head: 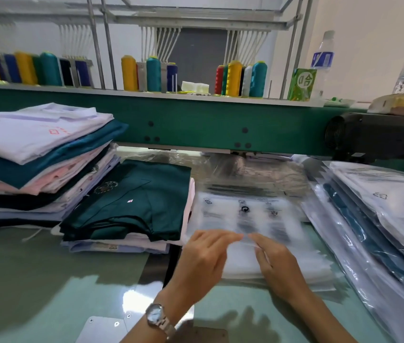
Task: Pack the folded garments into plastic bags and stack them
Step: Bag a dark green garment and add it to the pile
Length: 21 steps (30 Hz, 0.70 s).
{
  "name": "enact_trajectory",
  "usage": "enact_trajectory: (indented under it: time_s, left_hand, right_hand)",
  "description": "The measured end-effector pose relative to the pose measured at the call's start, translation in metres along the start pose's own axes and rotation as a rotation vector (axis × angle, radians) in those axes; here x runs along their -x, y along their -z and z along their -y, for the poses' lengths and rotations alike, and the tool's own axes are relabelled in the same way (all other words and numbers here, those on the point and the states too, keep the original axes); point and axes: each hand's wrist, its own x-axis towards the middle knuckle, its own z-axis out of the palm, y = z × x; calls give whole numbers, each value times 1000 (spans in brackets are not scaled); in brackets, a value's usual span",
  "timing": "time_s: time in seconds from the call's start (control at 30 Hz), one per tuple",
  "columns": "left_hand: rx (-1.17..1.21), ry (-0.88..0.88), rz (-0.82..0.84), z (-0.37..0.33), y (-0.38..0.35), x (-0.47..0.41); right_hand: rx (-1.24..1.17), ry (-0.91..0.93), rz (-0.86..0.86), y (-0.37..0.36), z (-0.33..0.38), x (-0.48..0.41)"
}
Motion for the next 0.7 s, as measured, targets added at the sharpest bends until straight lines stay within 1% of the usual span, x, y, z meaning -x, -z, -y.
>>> enact_trajectory:
  time_s: [0.07, 0.1, 0.17, 0.2, 0.3, 0.33, 0.37, 0.4, 0.47, 0.57, 0.63, 0.7]
  left_hand:
    - [-51, 84, -75, 12, 13, 2]
    - [-117, 112, -69, 21, 21, 3]
    - [-310, 121, 20, 43, 36, 6]
    - [-407, 108, 107, 54, 43, 9]
    - [-577, 144, 491, 84, 62, 17]
    - [-604, 160, 585, 93, 67, 19]
    - [-625, 146, 627, 99, 70, 20]
    - [-639, 114, 625, 102, 74, 19]
    - [-647, 64, 557, 104, 78, 16]
    - [-580, 59, 446, 105, 77, 15]
    - [-509, 167, 361, 103, 75, 14]
    - [-443, 316, 275, 102, 74, 11]
  right_hand:
    - [-4, -13, 1, 0, 1, 1]
    - [-5, -18, 4, 0, 1, 1]
    - [-4, -34, 11, 0, 0, 1]
    - [-2, -39, 15, 0, -1, 1]
    - [2, -48, 44, -2, -1, 2]
    - [6, -48, 53, -2, 0, 2]
    - [10, -49, 60, -2, 0, 2]
    - [13, -52, 64, -2, 0, 2]
    - [14, -56, 72, -2, 1, 2]
    - [23, -54, 87, -2, 0, 1]
    - [24, -51, 94, -2, 0, 0]
    - [27, -48, 106, -3, -1, 0]
